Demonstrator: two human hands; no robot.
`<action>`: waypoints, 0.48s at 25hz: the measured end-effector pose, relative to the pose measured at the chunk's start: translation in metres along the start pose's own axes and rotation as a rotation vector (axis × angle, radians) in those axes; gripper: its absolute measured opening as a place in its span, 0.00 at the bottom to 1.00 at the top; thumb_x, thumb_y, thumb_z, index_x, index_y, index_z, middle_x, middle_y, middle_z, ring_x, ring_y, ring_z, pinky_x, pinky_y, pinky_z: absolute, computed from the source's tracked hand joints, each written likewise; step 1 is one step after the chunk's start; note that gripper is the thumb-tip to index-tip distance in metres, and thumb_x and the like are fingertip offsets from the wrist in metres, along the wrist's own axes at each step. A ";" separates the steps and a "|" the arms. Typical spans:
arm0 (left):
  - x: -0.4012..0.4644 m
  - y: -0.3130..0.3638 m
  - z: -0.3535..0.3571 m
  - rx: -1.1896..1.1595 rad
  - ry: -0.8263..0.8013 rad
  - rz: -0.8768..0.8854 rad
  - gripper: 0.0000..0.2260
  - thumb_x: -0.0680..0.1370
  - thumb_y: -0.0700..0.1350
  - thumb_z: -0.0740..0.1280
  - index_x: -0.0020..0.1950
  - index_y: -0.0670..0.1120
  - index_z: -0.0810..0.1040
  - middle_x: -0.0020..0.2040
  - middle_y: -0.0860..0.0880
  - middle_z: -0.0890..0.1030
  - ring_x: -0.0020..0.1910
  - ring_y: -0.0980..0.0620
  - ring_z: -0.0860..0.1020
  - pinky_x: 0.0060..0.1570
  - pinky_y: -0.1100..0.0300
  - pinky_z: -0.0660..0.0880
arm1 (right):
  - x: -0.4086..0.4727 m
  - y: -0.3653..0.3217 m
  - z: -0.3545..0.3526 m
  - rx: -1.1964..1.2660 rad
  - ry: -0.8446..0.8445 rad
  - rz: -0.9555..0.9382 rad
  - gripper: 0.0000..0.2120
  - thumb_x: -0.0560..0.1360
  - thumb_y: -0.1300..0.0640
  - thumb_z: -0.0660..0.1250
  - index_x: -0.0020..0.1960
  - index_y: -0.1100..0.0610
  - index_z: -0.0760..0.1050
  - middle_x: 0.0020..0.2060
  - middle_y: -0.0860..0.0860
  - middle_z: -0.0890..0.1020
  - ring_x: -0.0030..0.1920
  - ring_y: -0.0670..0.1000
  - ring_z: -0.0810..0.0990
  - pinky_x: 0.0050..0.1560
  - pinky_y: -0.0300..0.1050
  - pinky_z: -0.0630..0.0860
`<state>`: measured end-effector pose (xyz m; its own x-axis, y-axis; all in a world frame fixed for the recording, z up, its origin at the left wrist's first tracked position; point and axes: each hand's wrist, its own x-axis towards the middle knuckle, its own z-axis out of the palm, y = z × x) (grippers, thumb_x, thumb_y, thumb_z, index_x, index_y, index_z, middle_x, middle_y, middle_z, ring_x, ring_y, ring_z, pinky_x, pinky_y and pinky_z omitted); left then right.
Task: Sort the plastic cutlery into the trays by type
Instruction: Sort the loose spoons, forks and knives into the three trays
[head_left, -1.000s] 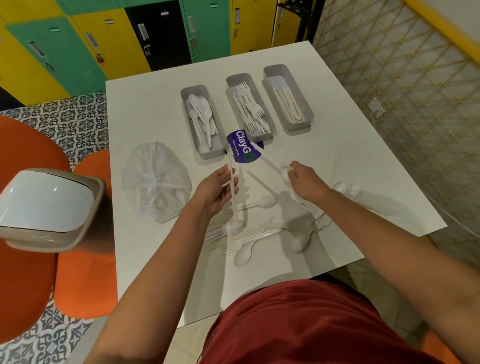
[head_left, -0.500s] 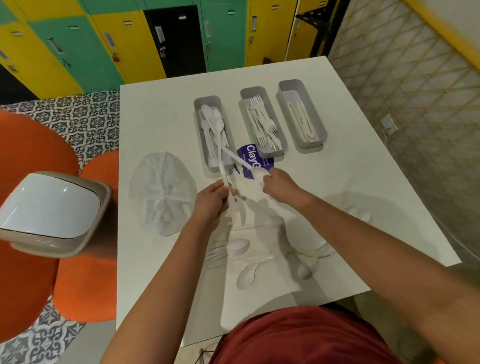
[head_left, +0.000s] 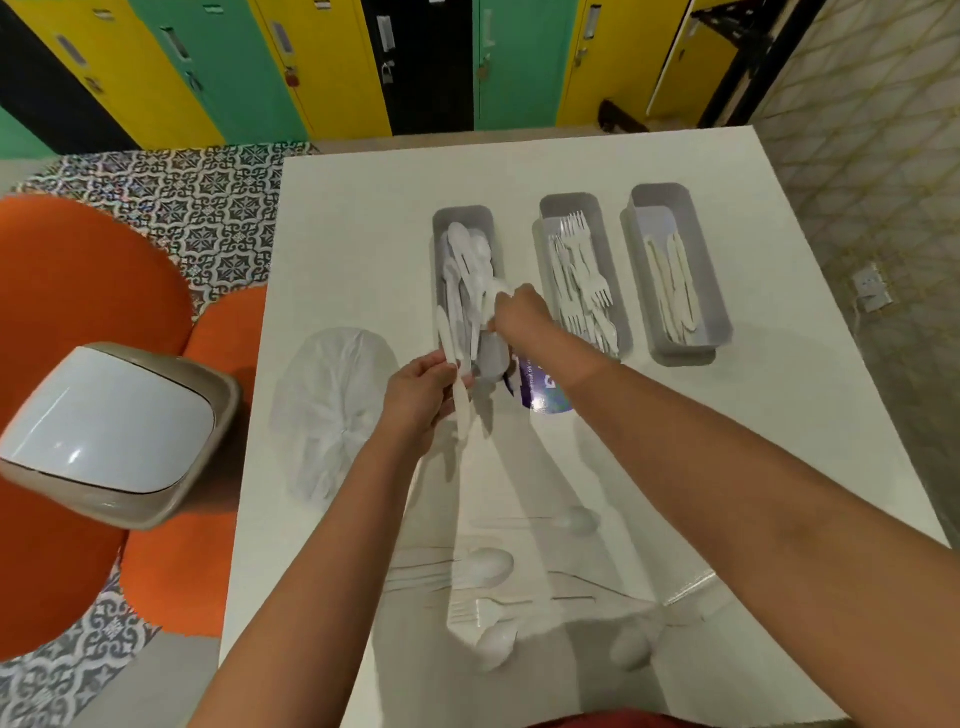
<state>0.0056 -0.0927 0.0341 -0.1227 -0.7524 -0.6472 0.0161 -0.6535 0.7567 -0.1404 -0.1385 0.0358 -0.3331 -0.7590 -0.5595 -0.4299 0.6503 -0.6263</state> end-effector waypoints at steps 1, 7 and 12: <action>0.005 0.004 0.003 -0.016 0.008 -0.002 0.09 0.79 0.35 0.60 0.58 0.42 0.74 0.44 0.48 0.81 0.40 0.56 0.82 0.39 0.66 0.80 | 0.003 -0.005 0.001 0.087 -0.011 0.018 0.12 0.80 0.57 0.53 0.59 0.63 0.67 0.60 0.61 0.76 0.42 0.53 0.72 0.30 0.39 0.64; 0.024 0.005 0.015 -0.038 0.023 -0.034 0.14 0.77 0.33 0.61 0.63 0.39 0.73 0.47 0.45 0.82 0.39 0.55 0.83 0.35 0.66 0.79 | -0.026 0.026 -0.002 0.029 0.018 -0.251 0.16 0.79 0.53 0.58 0.66 0.55 0.67 0.40 0.47 0.75 0.40 0.50 0.76 0.41 0.44 0.73; 0.019 0.008 0.064 0.098 -0.085 0.033 0.19 0.76 0.31 0.62 0.65 0.44 0.69 0.47 0.46 0.81 0.39 0.54 0.80 0.36 0.65 0.76 | -0.047 0.119 -0.027 0.020 0.260 -0.276 0.10 0.78 0.55 0.62 0.58 0.57 0.72 0.39 0.48 0.74 0.37 0.48 0.75 0.33 0.35 0.69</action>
<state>-0.0599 -0.1074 0.0338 -0.2073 -0.7610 -0.6147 -0.0745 -0.6142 0.7856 -0.1986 -0.0266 0.0024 -0.4099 -0.8870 -0.2128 -0.5180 0.4184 -0.7461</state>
